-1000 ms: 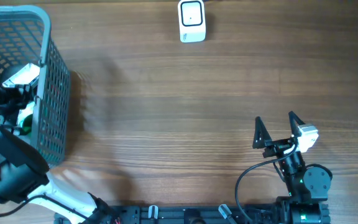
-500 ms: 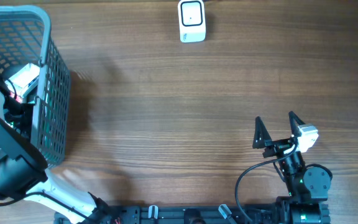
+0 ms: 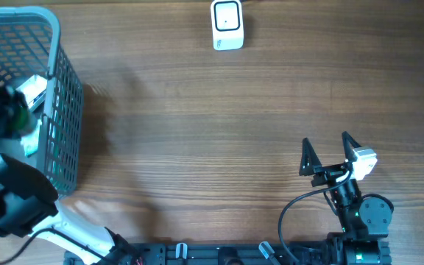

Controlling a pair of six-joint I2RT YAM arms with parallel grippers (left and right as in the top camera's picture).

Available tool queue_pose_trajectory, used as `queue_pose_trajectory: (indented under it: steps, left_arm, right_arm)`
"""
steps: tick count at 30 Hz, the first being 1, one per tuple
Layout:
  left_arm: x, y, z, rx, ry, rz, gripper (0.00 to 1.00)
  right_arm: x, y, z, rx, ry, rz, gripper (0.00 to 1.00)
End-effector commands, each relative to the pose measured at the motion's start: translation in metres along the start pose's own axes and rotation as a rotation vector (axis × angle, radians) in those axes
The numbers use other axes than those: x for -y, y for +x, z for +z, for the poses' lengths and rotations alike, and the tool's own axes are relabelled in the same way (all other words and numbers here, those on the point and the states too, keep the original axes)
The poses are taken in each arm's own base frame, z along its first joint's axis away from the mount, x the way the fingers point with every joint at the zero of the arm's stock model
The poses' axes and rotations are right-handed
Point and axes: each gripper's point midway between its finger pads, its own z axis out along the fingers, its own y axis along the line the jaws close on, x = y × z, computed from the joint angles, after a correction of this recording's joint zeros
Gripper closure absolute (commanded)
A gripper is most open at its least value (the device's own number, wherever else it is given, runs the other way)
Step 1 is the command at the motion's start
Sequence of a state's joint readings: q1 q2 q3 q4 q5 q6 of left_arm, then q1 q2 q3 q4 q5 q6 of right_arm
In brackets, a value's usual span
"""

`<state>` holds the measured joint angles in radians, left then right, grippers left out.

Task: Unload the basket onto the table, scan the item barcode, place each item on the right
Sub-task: 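Lift the jar out and place it upright on the table centre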

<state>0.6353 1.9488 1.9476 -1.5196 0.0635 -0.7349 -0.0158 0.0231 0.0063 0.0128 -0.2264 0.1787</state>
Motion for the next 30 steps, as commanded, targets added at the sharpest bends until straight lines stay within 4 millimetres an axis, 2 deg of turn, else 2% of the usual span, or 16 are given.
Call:
queue_pose_trajectory:
  steps: [1, 2, 3, 5, 7, 9, 12, 13, 15, 16, 18, 21, 22, 25, 28, 30]
  left_arm:
    - [0.047, 0.035, -0.102, 0.074, 0.321, 0.145, 0.38]
    - [0.055, 0.048, -0.119, 0.080, 0.376, 0.180, 0.38]
    - [0.067, 0.072, -0.143, 0.089, 0.452, 0.247, 0.38]
    - [0.079, 0.112, -0.161, 0.094, 0.507, 0.354, 0.37]
    - [0.091, 0.159, -0.165, 0.093, 0.508, 0.490, 0.37]
    - [0.104, 0.206, -0.153, 0.135, 0.441, 0.647, 0.35]
    - [0.112, 0.268, -0.121, 0.149, 0.326, 0.845, 0.34]
    - [0.112, 0.294, -0.105, 0.117, 0.288, 0.916, 0.35]
    - [0.108, 0.348, -0.065, 0.056, 0.196, 1.056, 0.34]
    - [0.106, 0.364, -0.052, 0.041, 0.168, 1.097, 0.34]
    - [0.099, 0.405, -0.010, 0.008, 0.096, 1.210, 0.34]
    - [0.084, 0.468, 0.055, -0.053, 0.056, 1.533, 0.35]
    - [0.078, 0.481, 0.069, -0.061, 0.053, 1.653, 0.35]
    - [0.061, 0.502, 0.101, -0.078, 0.028, 2.002, 0.33]
    - [0.051, 0.506, 0.125, -0.089, 0.021, 2.268, 0.31]
    - [0.054, 0.500, 0.129, -0.079, 0.020, 2.315, 0.27]
  right_arm:
    - [0.001, -0.001, 0.000, 0.006, 0.007, 0.006, 0.00]
    - [0.001, -0.001, 0.000, 0.007, 0.007, 0.006, 0.00]
    - [0.001, -0.001, 0.000, 0.007, 0.007, 0.006, 0.00]
    - [0.001, -0.001, 0.000, 0.007, 0.007, 0.006, 0.00]
    - [0.001, -0.001, 0.000, 0.007, 0.007, 0.006, 0.00]
    - [0.001, -0.001, 0.000, 0.007, 0.007, 0.006, 0.00]
    - [0.001, -0.001, 0.000, 0.007, 0.007, 0.006, 0.00]
    - [0.001, -0.001, 0.000, 0.007, 0.007, 0.006, 0.00]
    - [0.001, -0.001, 0.000, 0.007, 0.007, 0.006, 0.00]
    - [0.001, -0.001, 0.000, 0.007, 0.007, 0.006, 0.00]
    - [0.001, -0.001, 0.000, 0.007, 0.007, 0.006, 0.00]
    - [0.001, -0.001, 0.000, 0.007, 0.007, 0.006, 0.01]
    - [0.001, -0.001, 0.000, 0.007, 0.007, 0.006, 0.00]
    - [0.001, -0.001, 0.000, 0.007, 0.007, 0.005, 0.00]
    - [0.001, -0.001, 0.000, 0.007, 0.007, 0.006, 0.00]
    - [0.001, -0.001, 0.000, 0.007, 0.007, 0.006, 0.00]
